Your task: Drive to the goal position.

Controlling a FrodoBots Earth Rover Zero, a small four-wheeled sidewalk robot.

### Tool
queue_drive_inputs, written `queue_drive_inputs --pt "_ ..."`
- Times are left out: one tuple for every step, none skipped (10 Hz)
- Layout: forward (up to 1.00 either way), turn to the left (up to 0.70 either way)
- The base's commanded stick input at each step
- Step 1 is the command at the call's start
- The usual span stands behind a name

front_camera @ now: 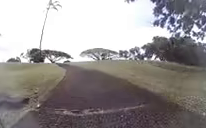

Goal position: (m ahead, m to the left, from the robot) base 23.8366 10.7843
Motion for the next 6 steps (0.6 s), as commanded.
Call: queue_drive_inputs --pt "0.85 0.00" --pt "0.85 0.00" --pt "0.85 0.00" --pt "0.85 0.00" --pt "0.85 0.00" --pt "0.85 0.00"
